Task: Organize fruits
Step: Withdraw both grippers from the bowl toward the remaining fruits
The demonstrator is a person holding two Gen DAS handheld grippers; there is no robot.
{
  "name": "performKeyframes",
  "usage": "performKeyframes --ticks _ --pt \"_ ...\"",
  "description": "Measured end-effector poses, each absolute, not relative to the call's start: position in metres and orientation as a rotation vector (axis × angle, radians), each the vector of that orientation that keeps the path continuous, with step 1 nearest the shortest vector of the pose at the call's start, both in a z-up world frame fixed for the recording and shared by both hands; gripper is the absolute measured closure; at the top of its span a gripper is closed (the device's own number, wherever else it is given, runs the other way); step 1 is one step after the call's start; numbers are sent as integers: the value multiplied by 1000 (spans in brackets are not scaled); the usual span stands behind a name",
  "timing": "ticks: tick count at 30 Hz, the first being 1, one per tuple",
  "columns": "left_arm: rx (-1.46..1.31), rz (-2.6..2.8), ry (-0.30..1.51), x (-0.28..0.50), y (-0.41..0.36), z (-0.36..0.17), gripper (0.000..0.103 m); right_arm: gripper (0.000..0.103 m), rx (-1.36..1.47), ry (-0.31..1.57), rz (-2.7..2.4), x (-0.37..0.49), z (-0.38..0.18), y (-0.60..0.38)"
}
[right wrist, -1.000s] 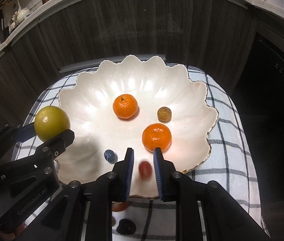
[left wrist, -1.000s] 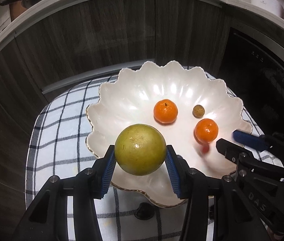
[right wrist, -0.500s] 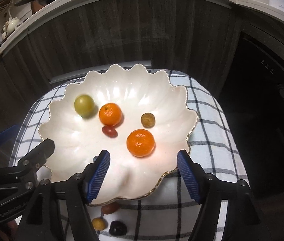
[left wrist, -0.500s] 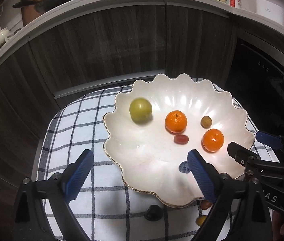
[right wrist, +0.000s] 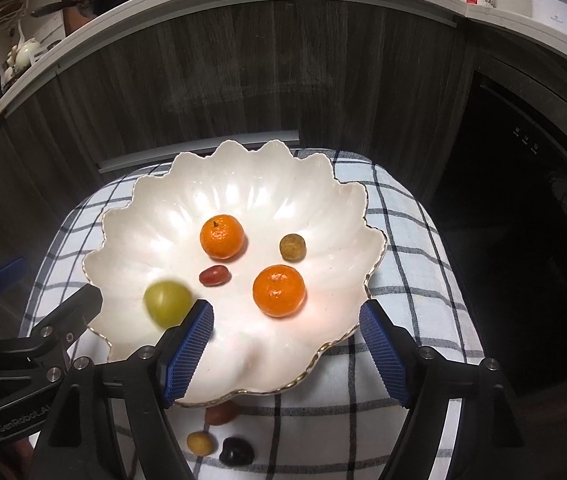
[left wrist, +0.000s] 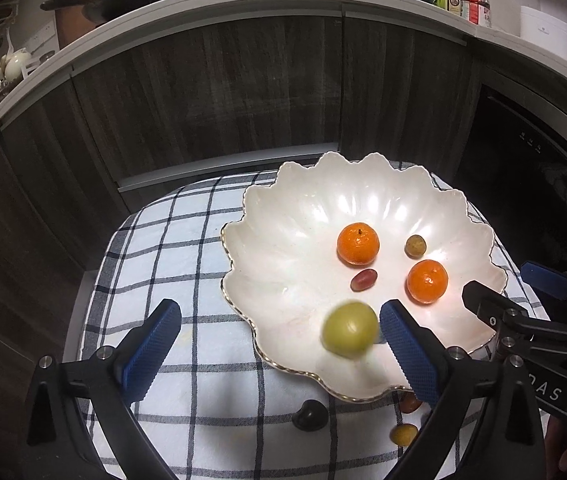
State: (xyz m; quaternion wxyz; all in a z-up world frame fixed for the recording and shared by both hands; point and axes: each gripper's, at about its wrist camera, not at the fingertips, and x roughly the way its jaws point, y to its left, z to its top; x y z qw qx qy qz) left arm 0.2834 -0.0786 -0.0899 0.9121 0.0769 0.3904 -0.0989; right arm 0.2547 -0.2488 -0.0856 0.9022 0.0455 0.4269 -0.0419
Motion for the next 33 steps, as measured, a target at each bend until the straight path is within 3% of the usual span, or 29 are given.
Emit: performKeyframes --ticks 33 --pt "214 -170 737 233 -72 -63 2 27 67 811 -84 209 -60 -251"
